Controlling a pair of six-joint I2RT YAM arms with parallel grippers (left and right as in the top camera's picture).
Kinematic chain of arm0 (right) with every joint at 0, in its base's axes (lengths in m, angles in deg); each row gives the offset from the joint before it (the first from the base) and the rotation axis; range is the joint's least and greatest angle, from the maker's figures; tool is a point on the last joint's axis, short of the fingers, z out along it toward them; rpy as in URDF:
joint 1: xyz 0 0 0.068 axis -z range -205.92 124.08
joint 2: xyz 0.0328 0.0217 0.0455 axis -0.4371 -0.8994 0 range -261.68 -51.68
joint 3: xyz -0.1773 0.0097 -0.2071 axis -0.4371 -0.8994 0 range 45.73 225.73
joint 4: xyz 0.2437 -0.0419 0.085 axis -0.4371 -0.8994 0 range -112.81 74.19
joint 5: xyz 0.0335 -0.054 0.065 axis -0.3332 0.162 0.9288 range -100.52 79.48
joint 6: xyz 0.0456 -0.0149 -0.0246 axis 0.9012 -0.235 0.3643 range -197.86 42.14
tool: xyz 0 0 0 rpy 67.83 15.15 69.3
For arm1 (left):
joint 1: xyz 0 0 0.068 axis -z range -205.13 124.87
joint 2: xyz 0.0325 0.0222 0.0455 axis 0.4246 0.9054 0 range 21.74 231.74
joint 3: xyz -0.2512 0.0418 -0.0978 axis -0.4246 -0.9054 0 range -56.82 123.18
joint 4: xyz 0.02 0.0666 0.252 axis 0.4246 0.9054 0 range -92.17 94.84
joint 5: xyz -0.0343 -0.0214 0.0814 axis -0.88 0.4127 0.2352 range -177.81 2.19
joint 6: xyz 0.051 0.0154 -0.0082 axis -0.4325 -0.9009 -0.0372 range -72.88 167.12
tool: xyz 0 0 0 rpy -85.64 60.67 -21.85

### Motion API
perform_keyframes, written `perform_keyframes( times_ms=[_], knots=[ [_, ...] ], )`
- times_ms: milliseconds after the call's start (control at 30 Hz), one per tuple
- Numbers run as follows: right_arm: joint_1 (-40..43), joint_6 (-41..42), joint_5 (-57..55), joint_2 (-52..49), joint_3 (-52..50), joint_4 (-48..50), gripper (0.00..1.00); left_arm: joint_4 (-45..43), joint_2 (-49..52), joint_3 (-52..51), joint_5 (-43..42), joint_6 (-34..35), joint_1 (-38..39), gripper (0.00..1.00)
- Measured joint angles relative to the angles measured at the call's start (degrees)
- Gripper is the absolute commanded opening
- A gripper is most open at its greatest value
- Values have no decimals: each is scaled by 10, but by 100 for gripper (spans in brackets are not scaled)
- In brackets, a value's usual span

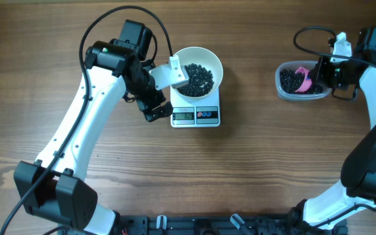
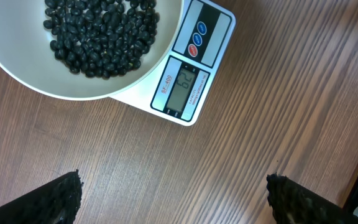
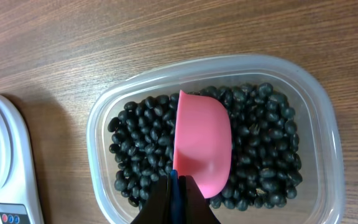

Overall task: Scoop item into bowl and weigh 150g on scale
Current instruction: 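Push the pink scoop into the black beans again with the right gripper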

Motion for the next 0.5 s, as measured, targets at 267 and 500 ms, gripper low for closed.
perform_keyframes(
  times_ms=[267,500],
  knots=[
    [0,-2,0,0,-2,5,4,0,0,0,0,0,0,100],
    [0,-7,2,0,-2,0,4,0,0,0,0,0,0,100]
  ],
)
